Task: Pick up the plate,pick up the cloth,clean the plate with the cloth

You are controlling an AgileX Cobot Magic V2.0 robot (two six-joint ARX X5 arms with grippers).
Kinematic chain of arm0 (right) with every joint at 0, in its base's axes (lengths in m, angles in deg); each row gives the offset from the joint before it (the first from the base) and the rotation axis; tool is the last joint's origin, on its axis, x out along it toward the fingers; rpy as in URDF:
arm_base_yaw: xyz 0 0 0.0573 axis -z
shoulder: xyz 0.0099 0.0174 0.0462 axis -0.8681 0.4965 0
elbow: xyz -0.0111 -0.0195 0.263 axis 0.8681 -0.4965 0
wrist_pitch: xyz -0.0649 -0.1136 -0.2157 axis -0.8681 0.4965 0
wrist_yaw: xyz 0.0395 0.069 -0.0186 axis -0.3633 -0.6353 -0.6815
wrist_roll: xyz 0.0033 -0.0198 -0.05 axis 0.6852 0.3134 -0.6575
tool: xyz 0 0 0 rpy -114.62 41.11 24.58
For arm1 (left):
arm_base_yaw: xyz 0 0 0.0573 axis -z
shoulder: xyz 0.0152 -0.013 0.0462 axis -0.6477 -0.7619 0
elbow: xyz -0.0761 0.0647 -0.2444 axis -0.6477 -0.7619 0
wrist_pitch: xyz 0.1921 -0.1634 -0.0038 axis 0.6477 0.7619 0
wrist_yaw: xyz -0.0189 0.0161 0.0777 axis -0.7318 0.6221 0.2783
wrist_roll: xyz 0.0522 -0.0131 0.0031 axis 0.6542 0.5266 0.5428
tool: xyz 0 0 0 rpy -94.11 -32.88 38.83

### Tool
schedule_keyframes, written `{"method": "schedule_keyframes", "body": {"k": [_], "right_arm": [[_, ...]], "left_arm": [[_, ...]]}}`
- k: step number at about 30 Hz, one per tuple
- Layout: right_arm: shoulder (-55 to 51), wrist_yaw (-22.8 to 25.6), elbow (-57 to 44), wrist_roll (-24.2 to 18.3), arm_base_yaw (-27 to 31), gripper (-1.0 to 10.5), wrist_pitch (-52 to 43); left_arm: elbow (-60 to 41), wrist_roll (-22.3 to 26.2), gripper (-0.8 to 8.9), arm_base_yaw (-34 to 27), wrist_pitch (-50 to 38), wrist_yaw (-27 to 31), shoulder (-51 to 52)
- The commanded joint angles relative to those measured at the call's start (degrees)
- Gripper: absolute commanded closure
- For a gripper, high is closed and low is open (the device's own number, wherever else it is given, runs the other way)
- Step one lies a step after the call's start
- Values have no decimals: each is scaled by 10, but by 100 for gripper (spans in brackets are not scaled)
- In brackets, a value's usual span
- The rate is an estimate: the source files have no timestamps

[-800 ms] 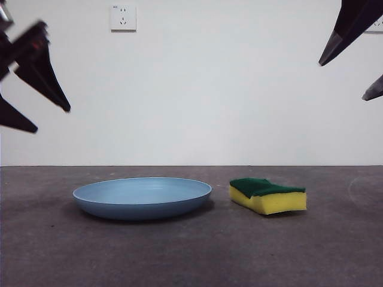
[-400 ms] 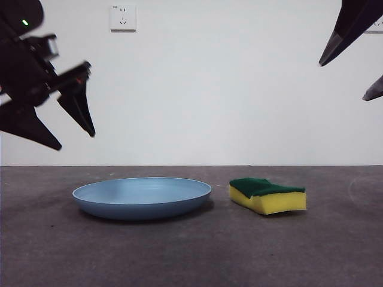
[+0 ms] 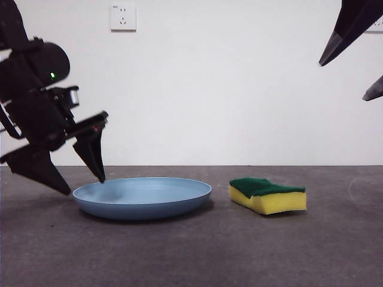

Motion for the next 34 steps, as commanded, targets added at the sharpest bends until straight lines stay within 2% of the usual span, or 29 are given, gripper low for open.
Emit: {"method": "schedule_keyframes", "body": {"k": [1, 4, 5, 9, 10, 16, 20, 27, 34], "right_arm": [[0, 1, 2, -1, 0, 506, -1], [0, 1, 2, -1, 0, 506, -1], [0, 1, 2, -1, 0, 506, -1], [0, 1, 2, -1, 0, 506, -1], [0, 1, 2, -1, 0, 506, -1], [0, 1, 3, -1, -1, 506, -3], [1, 6, 11, -1, -14, 509, -16], [47, 122, 54, -17, -83, 509, -26], [161, 184, 122, -44, -150, 510, -30]], "left_arm": [[-1, 8, 471, 7, -4, 0, -17], [-1, 8, 477, 14, -8, 0, -20], [-1, 8, 505, 16, -10, 2, -20], [-1, 25, 795, 22, -12, 13, -20], [-1, 32, 832, 23, -11, 13, -20], [-1, 39, 822, 23, -7, 30, -18], [8, 57, 822, 22, 25, 29, -3], [42, 94, 822, 31, 105, 29, 68], [66, 109, 822, 41, 156, 33, 159]]}}
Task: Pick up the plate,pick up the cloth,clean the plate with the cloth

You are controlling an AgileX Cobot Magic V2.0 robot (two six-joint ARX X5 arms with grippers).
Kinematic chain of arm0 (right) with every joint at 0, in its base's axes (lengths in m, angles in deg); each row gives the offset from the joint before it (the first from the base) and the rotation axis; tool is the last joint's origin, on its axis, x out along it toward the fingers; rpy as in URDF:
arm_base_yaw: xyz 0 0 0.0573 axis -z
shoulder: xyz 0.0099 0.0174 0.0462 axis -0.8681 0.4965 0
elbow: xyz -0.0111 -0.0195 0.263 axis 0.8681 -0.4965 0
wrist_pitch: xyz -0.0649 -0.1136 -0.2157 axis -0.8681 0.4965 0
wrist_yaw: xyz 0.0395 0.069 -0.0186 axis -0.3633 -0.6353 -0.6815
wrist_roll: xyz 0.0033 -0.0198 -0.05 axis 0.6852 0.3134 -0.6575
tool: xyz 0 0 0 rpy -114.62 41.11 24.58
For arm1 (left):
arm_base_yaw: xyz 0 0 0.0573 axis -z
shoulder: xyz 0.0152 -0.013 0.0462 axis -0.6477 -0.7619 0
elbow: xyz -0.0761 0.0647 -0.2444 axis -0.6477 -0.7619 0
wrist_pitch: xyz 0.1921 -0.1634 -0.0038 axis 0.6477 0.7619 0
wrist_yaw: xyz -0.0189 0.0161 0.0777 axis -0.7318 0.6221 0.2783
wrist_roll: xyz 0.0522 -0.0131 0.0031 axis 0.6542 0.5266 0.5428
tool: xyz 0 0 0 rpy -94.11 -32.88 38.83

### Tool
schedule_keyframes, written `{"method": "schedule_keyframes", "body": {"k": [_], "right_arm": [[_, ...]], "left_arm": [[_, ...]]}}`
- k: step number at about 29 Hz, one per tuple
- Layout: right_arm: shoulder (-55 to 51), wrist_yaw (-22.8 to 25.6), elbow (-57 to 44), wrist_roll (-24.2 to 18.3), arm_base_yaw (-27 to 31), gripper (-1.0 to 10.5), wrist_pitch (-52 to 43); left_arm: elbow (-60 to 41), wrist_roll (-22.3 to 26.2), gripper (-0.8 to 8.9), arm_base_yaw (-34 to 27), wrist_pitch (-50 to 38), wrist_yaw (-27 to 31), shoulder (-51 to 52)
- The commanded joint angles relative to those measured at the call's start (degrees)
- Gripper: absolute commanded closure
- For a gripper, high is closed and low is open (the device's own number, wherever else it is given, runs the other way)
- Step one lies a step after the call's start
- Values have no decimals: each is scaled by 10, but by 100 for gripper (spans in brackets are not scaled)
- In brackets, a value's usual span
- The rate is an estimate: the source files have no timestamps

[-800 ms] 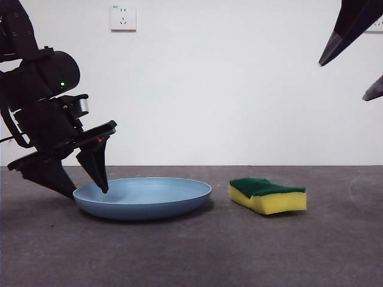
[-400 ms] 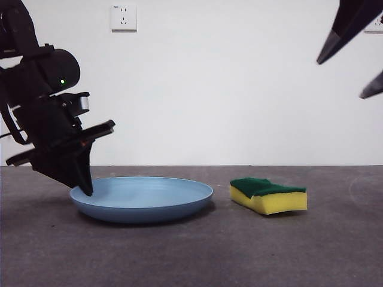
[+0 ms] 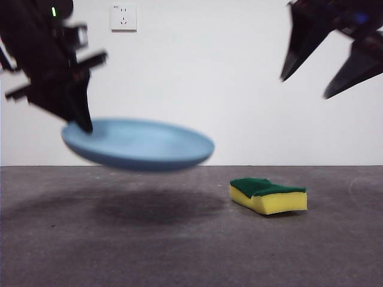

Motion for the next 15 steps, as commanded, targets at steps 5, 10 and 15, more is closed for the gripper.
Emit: {"method": "schedule_keyframes", "body": {"k": [5, 10, 15], "right_arm": [[133, 43, 57, -39, -46, 525, -16], [209, 43, 59, -39, -55, 583, -61], [280, 43, 59, -39, -55, 639, -65]], "left_arm": [[3, 15, 822, 2, 46, 12, 80], [3, 20, 822, 2, 95, 11, 120], [3, 21, 822, 2, 96, 11, 122]]}}
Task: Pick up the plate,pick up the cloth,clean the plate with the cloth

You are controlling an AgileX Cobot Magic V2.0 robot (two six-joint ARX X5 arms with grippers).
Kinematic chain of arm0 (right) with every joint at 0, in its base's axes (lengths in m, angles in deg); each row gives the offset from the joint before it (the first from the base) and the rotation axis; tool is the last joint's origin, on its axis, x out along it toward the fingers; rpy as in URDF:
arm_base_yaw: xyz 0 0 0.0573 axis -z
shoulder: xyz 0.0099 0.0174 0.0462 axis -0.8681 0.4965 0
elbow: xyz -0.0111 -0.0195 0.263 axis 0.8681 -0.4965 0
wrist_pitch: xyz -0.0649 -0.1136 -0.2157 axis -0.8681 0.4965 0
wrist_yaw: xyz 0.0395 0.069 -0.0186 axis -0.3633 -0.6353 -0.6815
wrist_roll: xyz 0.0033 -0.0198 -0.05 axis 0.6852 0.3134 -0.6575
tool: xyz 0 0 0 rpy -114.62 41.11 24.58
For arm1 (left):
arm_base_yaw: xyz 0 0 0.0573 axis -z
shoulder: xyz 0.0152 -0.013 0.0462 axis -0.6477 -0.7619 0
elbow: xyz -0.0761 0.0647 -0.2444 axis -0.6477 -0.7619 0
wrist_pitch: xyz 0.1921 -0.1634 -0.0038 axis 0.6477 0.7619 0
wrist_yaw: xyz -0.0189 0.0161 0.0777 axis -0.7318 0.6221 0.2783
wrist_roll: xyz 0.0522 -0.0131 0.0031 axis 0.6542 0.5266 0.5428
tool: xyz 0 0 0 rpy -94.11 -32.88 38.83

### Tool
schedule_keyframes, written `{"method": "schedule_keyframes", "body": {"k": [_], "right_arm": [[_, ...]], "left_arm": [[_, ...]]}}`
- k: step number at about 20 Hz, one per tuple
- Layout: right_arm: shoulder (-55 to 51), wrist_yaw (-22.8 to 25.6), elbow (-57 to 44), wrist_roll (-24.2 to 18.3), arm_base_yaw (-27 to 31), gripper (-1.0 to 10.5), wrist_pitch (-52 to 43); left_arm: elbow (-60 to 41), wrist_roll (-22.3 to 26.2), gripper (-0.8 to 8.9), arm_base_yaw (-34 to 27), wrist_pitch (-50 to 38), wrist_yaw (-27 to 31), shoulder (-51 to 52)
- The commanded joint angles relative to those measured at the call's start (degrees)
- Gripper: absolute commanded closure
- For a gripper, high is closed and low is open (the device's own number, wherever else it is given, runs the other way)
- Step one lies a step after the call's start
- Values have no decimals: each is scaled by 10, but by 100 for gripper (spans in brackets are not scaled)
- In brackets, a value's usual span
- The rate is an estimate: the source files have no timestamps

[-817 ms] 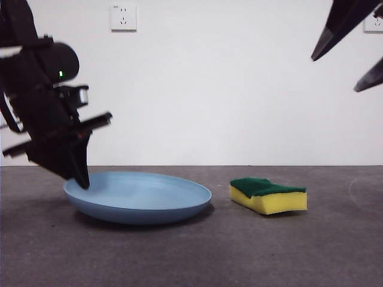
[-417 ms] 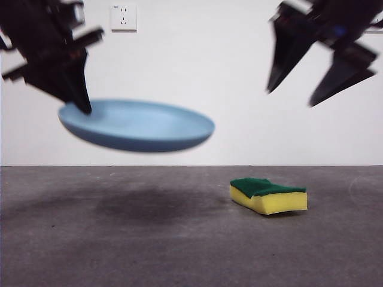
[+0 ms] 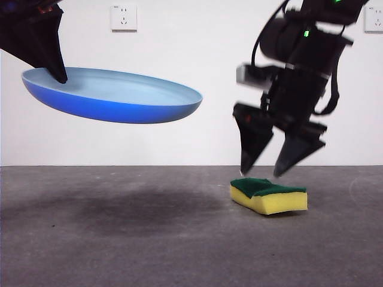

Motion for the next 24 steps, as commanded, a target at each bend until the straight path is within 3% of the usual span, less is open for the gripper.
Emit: {"method": "schedule_keyframes", "body": {"k": [1, 8, 11, 13, 19, 22, 24], "right_arm": [[31, 2, 0, -4, -1, 642, -3], [63, 5, 0, -5, -4, 963, 1], [63, 34, 0, -4, -4, 963, 13], [56, 29, 0, -2, -4, 963, 14], [-48, 27, 0, 14, -13, 963, 13], [-106, 26, 0, 29, -34, 963, -2], [-119, 19, 0, 32, -57, 963, -19]], "left_arm": [[-2, 5, 822, 2, -11, -1, -1], [-2, 5, 822, 2, -31, -1, -2], [-2, 5, 822, 2, -45, 18, -13], [-2, 5, 822, 2, -57, 42, -32], [-2, -5, 822, 12, -80, 42, -126], [-2, -32, 822, 35, -112, 23, -169], [-2, -53, 822, 61, -144, -21, -184]]}}
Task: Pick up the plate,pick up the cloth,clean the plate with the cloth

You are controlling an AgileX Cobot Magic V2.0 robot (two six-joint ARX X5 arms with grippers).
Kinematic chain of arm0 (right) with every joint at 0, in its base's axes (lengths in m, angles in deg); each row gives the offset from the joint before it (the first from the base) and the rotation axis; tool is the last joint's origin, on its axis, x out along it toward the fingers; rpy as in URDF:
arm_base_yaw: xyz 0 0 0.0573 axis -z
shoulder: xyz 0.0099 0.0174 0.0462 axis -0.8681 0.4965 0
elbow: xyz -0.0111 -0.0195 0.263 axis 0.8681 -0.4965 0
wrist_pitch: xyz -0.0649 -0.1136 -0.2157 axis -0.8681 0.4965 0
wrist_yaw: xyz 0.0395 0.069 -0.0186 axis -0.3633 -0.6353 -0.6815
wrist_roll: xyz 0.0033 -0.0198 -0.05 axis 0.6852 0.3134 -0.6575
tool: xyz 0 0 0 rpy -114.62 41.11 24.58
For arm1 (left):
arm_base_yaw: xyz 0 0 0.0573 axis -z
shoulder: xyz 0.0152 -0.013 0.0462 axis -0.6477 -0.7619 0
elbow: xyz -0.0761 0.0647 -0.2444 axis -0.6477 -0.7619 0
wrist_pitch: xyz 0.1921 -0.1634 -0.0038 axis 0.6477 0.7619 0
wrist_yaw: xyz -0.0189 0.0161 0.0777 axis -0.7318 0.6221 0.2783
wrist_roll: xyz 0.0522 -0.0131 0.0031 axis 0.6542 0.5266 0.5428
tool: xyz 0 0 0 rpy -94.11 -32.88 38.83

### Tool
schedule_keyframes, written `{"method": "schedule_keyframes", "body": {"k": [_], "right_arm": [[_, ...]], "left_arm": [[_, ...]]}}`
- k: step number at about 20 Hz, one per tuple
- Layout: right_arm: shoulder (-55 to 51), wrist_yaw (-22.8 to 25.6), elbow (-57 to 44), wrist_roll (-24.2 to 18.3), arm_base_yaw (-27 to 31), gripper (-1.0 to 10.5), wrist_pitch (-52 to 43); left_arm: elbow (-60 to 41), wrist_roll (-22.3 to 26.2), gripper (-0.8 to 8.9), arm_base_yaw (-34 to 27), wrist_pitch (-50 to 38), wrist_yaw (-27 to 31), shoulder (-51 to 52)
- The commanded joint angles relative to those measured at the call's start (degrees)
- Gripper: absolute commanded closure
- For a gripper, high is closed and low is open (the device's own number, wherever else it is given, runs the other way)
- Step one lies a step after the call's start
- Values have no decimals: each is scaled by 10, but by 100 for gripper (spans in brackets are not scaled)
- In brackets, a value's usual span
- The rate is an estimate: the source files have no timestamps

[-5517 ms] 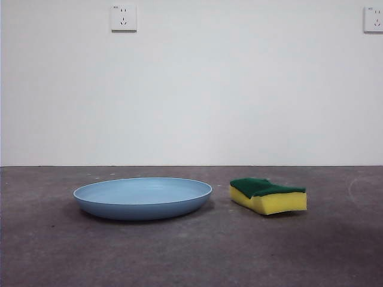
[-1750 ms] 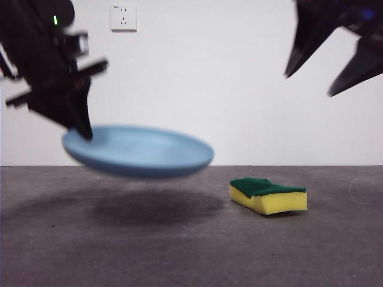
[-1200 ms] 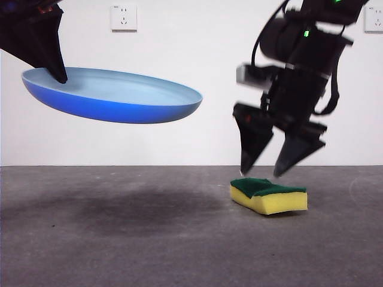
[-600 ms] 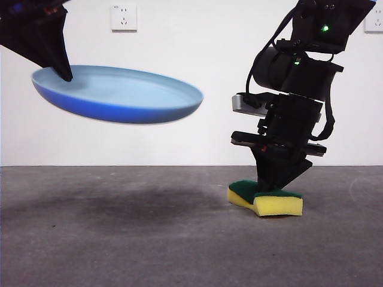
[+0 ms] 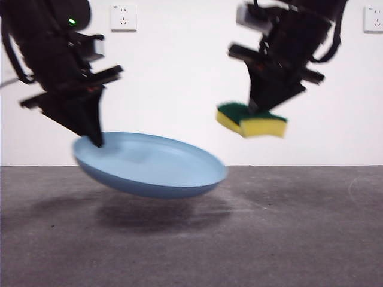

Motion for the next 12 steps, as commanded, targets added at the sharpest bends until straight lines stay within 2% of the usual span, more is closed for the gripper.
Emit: {"method": "schedule_keyframes", "body": {"k": [1, 4, 8, 12], "right_arm": [[3, -18, -3, 11, -23, 963, -15], [24, -29, -3, 12, -58, 963, -28], [60, -30, -3, 12, -111, 963, -22], [66, -12, -3, -6, -137, 963, 75]], "left_arm": [[-2, -36, 822, 28, -40, -45, -7], [-2, -66, 822, 66, -93, -47, -7], [-2, -94, 822, 84, -127, -47, -7], [-2, -96, 822, 79, -125, -46, -7]]}}
